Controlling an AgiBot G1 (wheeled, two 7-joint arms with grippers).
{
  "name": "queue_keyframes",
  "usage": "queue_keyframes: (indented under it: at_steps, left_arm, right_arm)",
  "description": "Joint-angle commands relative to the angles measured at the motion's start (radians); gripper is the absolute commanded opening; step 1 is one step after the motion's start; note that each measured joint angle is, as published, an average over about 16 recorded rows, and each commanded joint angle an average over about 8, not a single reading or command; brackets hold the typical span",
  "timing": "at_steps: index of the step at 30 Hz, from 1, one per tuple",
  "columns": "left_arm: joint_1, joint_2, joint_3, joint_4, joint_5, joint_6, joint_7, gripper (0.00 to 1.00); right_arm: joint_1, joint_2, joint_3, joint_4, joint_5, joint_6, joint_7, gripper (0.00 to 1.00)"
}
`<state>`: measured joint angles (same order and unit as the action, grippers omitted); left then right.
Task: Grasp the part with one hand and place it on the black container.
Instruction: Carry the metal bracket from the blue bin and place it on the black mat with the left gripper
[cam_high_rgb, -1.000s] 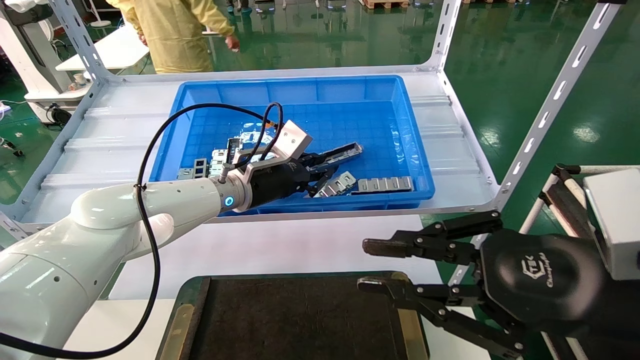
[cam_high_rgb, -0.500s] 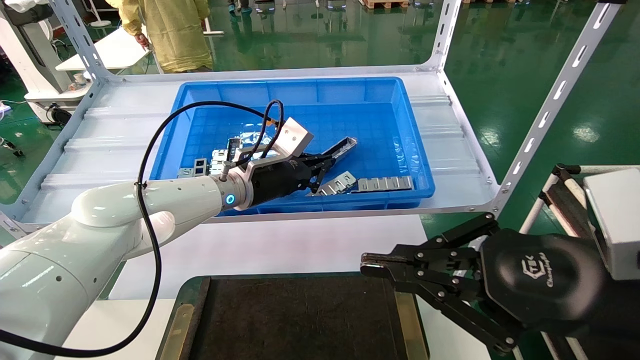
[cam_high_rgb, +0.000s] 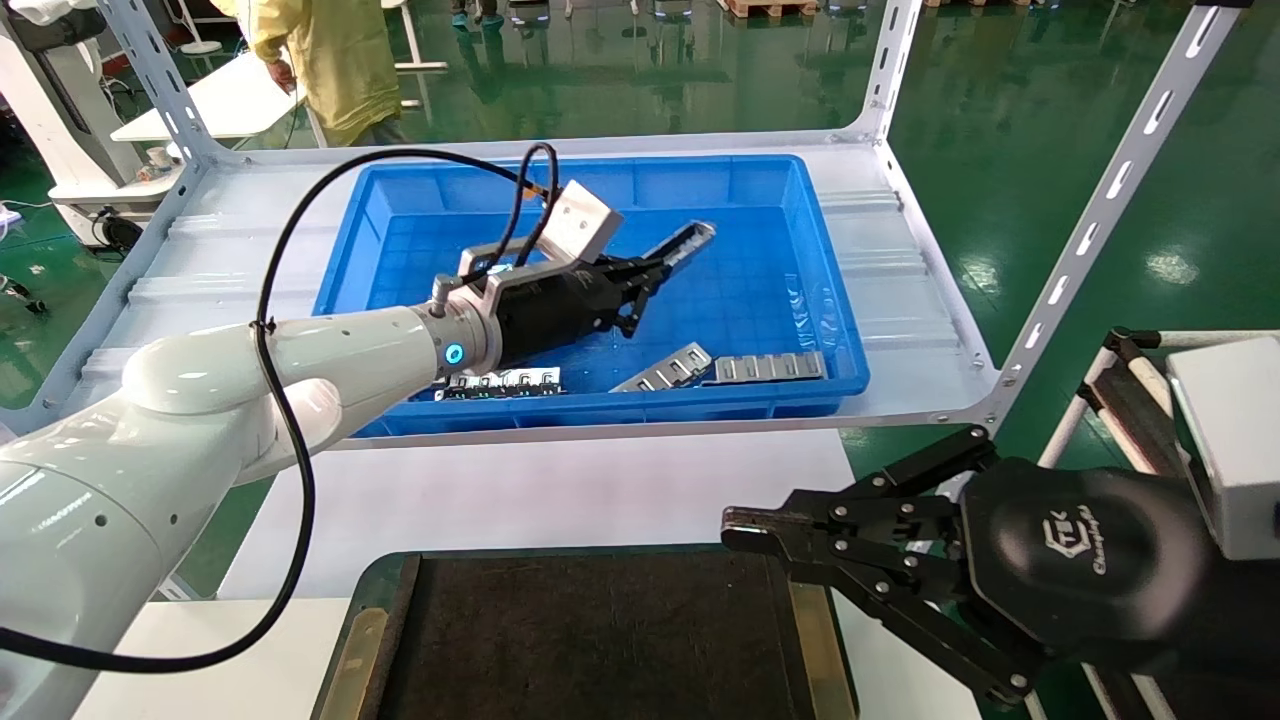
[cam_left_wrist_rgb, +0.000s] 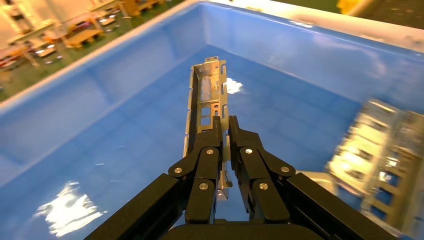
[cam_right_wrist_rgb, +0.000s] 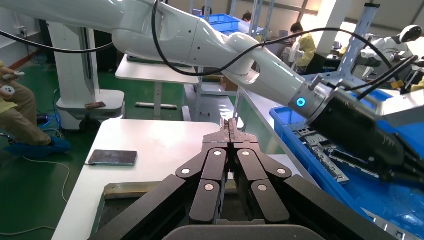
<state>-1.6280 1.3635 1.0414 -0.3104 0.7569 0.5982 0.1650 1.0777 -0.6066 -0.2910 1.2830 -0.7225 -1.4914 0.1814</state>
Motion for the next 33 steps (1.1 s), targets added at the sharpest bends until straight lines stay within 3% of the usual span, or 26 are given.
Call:
queue_keyframes:
  at_steps: [1,7,12,24,33]
  left_arm:
    - [-0.009,0.001,0.005,0.005,-0.009,-0.018,0.004,0.0]
    - [-0.024,-0.005,0.016,-0.004,-0.043,-0.018,-0.013,0.0]
    - [-0.034,-0.02,0.014,-0.002,-0.074,0.063,-0.013,0.0]
    - [-0.024,-0.127,-0.032,-0.014,-0.173,0.527,0.051,0.0]
    - [0.022,-0.188,-0.035,-0.041,-0.194,0.704,0.063,0.0]
  right_arm:
    - [0.0,0.0,0.0,0.0,0.0,0.0,0.0,0.0]
    - [0.0,0.0,-0.001,0.0,0.0,0.0,0.0,0.0]
    - [0.0,0.0,-0.001,0.0,0.001,0.0,0.0,0.0]
    - [0.0,0.001,-0.002,0.0,0.001,0.001,-0.001,0.0]
    - [0.0,0.001,-0.002,0.0,0.001,0.001,-0.001,0.0]
